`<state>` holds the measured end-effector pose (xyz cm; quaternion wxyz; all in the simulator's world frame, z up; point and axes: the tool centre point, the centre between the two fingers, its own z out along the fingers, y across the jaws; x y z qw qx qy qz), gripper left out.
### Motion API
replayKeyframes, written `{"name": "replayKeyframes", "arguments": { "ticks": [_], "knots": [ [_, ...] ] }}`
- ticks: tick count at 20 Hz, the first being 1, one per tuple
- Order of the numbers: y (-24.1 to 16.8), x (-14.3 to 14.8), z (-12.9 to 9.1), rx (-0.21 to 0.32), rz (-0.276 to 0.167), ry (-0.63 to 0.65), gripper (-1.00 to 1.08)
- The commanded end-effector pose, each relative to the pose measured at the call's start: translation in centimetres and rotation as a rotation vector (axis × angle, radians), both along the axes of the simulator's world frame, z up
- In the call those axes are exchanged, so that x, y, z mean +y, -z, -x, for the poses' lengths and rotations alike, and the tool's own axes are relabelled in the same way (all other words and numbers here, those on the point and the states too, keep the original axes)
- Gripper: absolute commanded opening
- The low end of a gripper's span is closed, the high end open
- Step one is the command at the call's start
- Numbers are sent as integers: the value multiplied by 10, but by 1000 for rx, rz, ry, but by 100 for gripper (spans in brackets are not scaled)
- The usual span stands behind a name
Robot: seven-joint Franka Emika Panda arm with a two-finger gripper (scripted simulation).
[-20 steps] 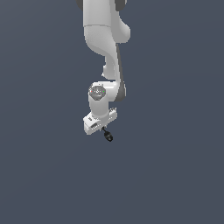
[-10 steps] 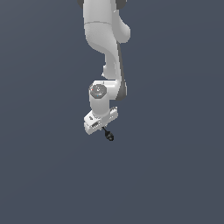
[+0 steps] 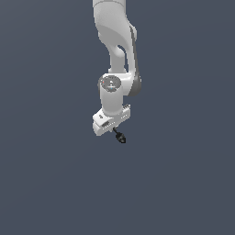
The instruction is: Pick up the object and move it to a goal position.
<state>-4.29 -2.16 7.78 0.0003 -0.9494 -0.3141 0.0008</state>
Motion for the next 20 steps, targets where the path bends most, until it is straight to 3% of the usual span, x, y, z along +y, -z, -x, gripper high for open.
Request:
{"name": "replayKeyframes", "arguments": {
  "ticks": [1, 20],
  "knots": [
    [-23, 13, -2, -1, 0, -1, -100],
    [-225, 124, -21, -1, 1, -1, -100]
  ]
}}
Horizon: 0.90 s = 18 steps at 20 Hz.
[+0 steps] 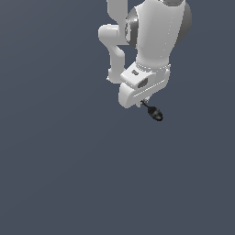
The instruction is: Pick up the object and move it to a goal position.
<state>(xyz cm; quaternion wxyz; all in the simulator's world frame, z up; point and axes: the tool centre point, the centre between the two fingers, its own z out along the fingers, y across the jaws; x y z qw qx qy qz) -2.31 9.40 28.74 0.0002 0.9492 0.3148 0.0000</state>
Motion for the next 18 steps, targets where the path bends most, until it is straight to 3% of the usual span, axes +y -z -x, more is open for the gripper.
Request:
{"name": "replayKeyframes", "arguments": {
  "ticks": [1, 18],
  "knots": [
    [-26, 14, -2, 1, 0, 1, -100],
    [-154, 83, -21, 0, -1, 4, -100]
  ]
}}
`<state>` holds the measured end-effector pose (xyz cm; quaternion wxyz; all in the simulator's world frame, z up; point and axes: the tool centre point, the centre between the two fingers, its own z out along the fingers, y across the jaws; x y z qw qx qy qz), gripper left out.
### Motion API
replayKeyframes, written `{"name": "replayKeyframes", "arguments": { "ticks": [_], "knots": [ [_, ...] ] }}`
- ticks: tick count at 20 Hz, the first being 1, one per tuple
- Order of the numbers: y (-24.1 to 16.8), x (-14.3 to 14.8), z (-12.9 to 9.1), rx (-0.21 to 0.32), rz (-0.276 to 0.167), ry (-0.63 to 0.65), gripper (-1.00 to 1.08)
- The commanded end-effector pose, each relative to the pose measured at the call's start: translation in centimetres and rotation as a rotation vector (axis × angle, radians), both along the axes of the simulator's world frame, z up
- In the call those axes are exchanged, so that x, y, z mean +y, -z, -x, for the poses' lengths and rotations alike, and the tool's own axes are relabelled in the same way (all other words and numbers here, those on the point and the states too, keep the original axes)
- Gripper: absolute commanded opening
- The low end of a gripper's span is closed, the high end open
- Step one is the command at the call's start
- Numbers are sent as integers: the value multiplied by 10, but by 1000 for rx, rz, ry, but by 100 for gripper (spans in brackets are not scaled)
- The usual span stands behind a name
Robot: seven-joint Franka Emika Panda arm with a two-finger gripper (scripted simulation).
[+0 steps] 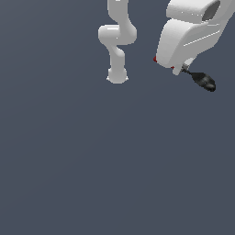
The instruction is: Pick up the object and move it to a goal position.
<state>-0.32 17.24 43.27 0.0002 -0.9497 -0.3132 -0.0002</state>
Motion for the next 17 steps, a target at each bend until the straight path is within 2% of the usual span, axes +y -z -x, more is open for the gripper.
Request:
{"name": "replayKeyframes", "arguments": {
  "ticks": [1, 8, 17],
  "knots": [
    [-13, 7, -2, 1, 0, 1, -100],
    [-33, 18, -7, 1, 0, 1, -100],
    [-41, 23, -9, 1, 0, 1, -100]
  ]
}}
